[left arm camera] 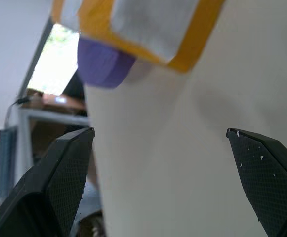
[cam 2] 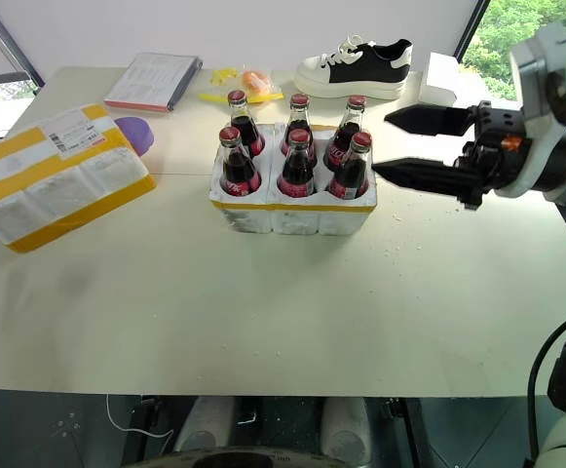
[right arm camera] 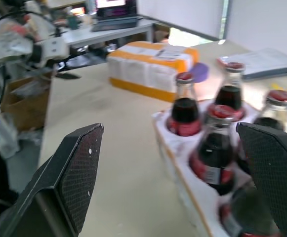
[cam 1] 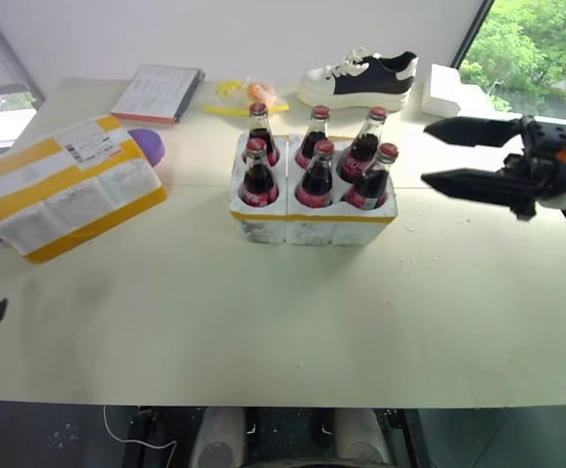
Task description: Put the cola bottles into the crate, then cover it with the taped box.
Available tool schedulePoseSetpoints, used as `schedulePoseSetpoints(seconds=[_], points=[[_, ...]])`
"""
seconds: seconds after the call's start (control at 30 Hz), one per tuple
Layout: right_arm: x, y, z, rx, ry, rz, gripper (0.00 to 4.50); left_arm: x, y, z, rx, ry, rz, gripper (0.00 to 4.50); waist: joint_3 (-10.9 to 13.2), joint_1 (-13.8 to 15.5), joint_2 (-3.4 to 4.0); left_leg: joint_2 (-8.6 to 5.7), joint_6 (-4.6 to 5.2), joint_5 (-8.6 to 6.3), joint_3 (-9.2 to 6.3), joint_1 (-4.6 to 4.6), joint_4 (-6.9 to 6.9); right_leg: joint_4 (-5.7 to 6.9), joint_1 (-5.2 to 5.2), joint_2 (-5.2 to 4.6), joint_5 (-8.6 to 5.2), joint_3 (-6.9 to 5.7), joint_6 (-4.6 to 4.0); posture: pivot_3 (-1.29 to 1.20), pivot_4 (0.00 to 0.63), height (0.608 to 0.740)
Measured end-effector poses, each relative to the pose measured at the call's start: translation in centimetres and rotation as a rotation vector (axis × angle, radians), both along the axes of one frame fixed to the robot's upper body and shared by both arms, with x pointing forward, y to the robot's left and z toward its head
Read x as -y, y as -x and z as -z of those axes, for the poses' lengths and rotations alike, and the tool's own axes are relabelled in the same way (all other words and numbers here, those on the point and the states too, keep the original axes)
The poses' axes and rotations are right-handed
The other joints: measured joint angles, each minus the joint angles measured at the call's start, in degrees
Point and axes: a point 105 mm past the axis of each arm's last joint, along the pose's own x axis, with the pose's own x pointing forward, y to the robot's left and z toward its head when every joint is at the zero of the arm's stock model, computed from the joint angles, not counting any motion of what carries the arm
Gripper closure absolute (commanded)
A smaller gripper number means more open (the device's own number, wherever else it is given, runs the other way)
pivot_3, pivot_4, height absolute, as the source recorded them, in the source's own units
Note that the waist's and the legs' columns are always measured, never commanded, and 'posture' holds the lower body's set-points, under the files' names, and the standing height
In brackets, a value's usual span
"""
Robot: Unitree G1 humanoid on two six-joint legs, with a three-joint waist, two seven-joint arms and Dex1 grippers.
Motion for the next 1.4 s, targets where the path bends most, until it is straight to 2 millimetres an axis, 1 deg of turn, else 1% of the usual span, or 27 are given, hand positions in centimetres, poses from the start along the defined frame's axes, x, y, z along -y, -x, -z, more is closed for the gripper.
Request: schedulePoseSetpoints(seconds=[0.03,0.13,0.17,0.3,0.37,0.43,0.5,0.67,0.8,0.93,1.03,1.1,1.13,1.2,1.27,1.4], points=[[-0.1,0.2,0.3,-0.007,0.012,-0.013,0.09,-0.8,-0.3,0.0,0.018,-0.019,-0.014,0.0,-0.01,0.22,-0.01,0.0,0.0,0.0,0.0,-0.01,0.0,0.0,-0.02,0.0,0.0,0.0,0.0,0.0,0.15,0.74],[-0.6,0.9,0.8,-0.026,0.033,-0.046,0.09,-2.7,-2.0,0.5,0.04,-0.063,-0.028,0.0,-0.01,0.55,0.01,0.0,-0.01,0.0,0.02,-0.1,0.0,0.04,-0.14,-0.04,0.03,0.0,-0.02,0.0,0.15,0.74],[-0.7,1.1,0.8,-0.026,0.04,-0.054,0.09,-3.3,-2.9,0.6,0.064,-0.067,-0.029,0.0,-0.02,0.51,0.0,0.0,0.0,0.0,0.03,-0.1,0.0,0.04,-0.15,-0.05,0.07,0.0,-0.03,0.0,0.15,0.74],[-1.0,1.6,0.6,-0.025,0.049,-0.052,0.09,-4.8,-4.6,1.3,0.049,-0.113,-0.017,0.0,-0.04,0.13,-0.04,0.03,0.15,0.05,0.16,-0.14,-0.04,0.05,-0.25,-0.05,0.19,0.01,0.13,0.0,0.15,0.74],[-0.9,1.8,0.3,-0.026,0.036,-0.037,0.09,-5.3,-5.9,1.7,0.034,-0.147,0.003,0.0,-0.05,0.1,-0.04,0.04,0.17,0.07,0.21,-0.14,-0.06,0.1,-0.22,-0.06,0.19,0.02,0.12,0.0,0.15,0.74],[-0.9,2.0,-0.1,-0.012,0.021,-0.029,0.09,-5.4,-7.0,2.2,0.019,-0.181,0.028,0.0,-0.05,0.12,-0.05,0.06,0.18,0.08,0.24,-0.15,-0.07,0.1,-0.12,-0.04,0.2,0.02,0.12,0.0,0.15,0.74],[-0.8,2.0,-0.3,-0.005,0.013,-0.008,0.09,-5.2,-8.6,2.7,0.001,-0.22,0.059,0.0,-0.07,0.34,-0.07,0.05,0.18,0.08,0.27,-0.16,-0.06,0.12,-0.12,-0.04,0.21,0.02,0.12,0.0,0.15,0.74],[-0.8,2.3,-0.1,-0.015,0.004,0.017,0.09,-4.9,-11.2,3.5,-0.039,-0.298,0.107,0.0,-0.1,0.42,-0.17,-0.03,0.2,0.11,0.42,-0.15,-0.03,0.16,-0.04,-0.02,0.22,0.01,0.14,0.0,0.15,0.74],[-0.4,2.4,-0.4,-0.012,-0.008,0.043,0.09,-4.6,-12.8,3.2,-0.051,-0.37,0.13,0.0,-0.1,0.38,-0.17,-0.04,0.21,0.11,0.5,-0.14,-0.01,0.17,-0.04,0.02,0.22,0.01,0.14,0.0,0.15,0.74],[-0.1,2.4,-0.6,-0.011,-0.004,0.069,0.09,-4.7,-13.5,3.1,-0.059,-0.413,0.126,0.0,-0.1,0.34,-0.18,-0.03,0.22,0.1,0.52,-0.14,-0.01,0.17,-0.05,0.03,0.22,0.02,0.15,0.0,0.15,0.74],[0.2,2.4,-0.7,-0.013,-0.013,0.089,0.0,-4.7,-13.7,3.2,-0.064,-0.418,0.119,0.85,-0.1,0.32,-0.18,-0.03,0.23,0.1,0.51,-0.14,-0.01,0.17,-0.06,0.02,0.22,0.02,0.15,0.0,0.15,0.74],[0.3,2.4,-0.7,-0.013,-0.014,0.102,0.0,-4.8,-13.7,3.4,-0.066,-0.412,0.112,1.85,-0.1,0.32,-0.18,-0.02,0.23,0.1,0.51,-0.14,-0.01,0.18,-0.06,0.02,0.22,0.02,0.15,0.0,0.15,0.74],[0.5,2.4,-0.7,-0.013,-0.011,0.111,0.0,-4.9,-13.8,3.1,-0.056,-0.412,0.107,2.41,-0.1,0.31,-0.18,-0.02,0.23,0.1,0.51,-0.14,-0.01,0.18,-0.06,0.02,0.22,0.02,0.15,0.0,0.15,0.74],[0.6,2.4,-0.7,-0.012,-0.011,0.12,0.0,-4.8,-13.9,2.8,-0.042,-0.41,0.106,3.39,-0.11,0.31,-0.17,-0.02,0.23,0.1,0.51,-0.11,-0.01,0.19,-0.05,0.01,0.22,0.03,0.15,0.0,0.15,0.74],[0.7,2.4,-0.8,-0.009,-0.014,0.126,0.0,-4.8,-14.1,2.5,-0.025,-0.407,0.1,3.39,-0.11,0.31,-0.17,-0.02,0.23,0.1,0.51,-0.11,0.01,0.19,-0.04,0.01,0.22,0.04,0.15,0.0,0.15,0.74],[1.0,2.4,-0.8,-0.012,-0.015,0.143,0.0,-4.9,-14.1,2.6,-0.035,-0.405,0.094,3.39,-0.11,0.4,-0.18,-0.02,0.24,0.1,0.5,-0.11,0.01,0.2,-0.04,0.01,0.22,0.04,0.15,0.0,0.15,0.74]])
